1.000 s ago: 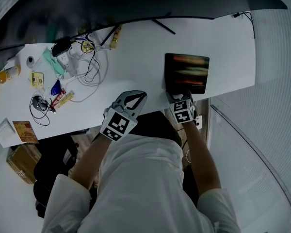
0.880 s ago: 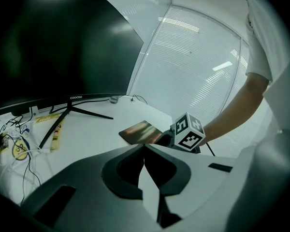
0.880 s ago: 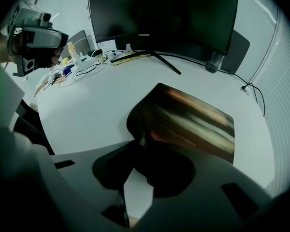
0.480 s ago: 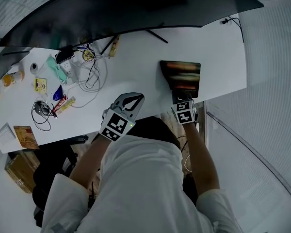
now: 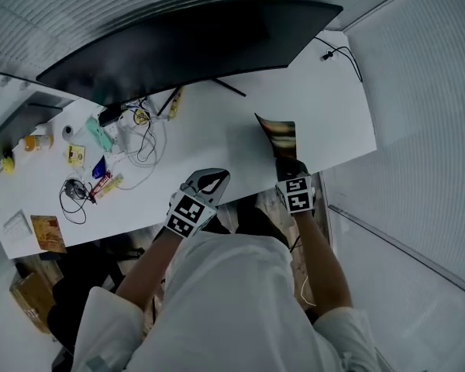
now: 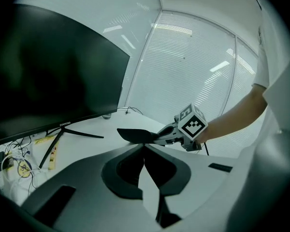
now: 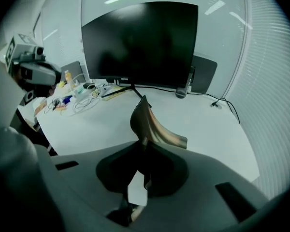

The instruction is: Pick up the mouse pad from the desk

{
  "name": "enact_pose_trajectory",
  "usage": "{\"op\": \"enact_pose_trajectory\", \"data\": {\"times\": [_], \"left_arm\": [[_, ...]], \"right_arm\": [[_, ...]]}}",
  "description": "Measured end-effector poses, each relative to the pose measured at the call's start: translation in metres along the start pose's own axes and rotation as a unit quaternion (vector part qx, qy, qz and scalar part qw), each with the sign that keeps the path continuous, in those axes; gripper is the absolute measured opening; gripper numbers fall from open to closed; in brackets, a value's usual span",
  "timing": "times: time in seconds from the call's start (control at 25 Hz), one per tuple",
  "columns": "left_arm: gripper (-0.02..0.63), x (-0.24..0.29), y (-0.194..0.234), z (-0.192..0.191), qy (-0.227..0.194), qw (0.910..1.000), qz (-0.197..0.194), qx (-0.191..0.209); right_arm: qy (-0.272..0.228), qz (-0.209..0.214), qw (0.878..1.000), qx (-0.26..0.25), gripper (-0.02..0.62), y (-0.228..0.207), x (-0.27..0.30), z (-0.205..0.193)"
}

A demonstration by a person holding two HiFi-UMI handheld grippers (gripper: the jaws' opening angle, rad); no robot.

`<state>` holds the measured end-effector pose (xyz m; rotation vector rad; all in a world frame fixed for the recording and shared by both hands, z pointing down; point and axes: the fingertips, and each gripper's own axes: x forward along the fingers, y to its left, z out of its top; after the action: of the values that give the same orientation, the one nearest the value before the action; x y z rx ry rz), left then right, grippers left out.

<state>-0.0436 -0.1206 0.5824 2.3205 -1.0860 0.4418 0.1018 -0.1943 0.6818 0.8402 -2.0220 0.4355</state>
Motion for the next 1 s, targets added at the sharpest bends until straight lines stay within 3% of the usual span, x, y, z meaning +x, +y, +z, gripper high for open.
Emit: {"op": "enact_pose_trajectory", "data": {"times": [0.12,0.56,1.0], "left_arm": [[0.018,0.0,-0.018,0.012,-0.012,0.9998,0.017,0.0],[0.018,0.001,-0.068,0.03,-0.05,0.9941,0.096,-0.006],[0.018,-0.013,-0.1,0.044,-0.094,0.9795,0.177,-0.025]], "right_arm": [[-0.025,0.013,0.999,0.023,0.049,-0.013,-0.016,0.003],[-0.108,0.048,0.993,0.0,0.049,-0.038,-0.074,0.013],[-0.182,0.116,0.976,-0.007,0.049,-0.043,-0.141,0.018]]}}
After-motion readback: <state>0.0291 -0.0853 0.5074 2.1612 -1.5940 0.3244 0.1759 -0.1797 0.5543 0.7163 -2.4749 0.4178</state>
